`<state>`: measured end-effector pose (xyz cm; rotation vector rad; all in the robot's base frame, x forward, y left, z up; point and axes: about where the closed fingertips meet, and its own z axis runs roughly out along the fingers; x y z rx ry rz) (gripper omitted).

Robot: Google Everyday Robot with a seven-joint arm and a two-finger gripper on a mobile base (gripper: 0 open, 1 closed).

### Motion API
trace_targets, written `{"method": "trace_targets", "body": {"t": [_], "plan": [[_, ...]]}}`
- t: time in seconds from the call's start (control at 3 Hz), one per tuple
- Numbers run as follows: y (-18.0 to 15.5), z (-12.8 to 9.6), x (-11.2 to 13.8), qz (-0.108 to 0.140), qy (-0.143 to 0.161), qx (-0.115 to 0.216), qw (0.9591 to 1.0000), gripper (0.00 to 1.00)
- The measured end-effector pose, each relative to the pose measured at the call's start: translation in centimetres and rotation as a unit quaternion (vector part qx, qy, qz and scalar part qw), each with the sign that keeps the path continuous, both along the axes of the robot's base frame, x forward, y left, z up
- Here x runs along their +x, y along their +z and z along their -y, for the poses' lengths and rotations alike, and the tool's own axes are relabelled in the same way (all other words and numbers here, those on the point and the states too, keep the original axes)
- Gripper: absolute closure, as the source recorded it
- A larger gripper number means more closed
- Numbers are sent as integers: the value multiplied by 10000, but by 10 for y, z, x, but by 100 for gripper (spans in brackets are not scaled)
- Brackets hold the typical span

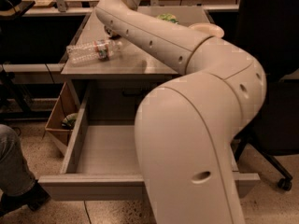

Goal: Place orange can into top drawer

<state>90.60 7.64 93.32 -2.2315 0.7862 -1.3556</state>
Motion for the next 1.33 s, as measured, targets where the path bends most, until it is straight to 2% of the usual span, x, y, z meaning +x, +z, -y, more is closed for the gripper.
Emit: {"method": "trace_targets", "body": {"t": [0.33,0.67,1.33], "plan": [[-11,-14,12,-102,107,-293,9995,0],[-17,-32,23,-52,219,-540,9983,0],[-31,-41,49,165,164,-1144,9932,0]]}}
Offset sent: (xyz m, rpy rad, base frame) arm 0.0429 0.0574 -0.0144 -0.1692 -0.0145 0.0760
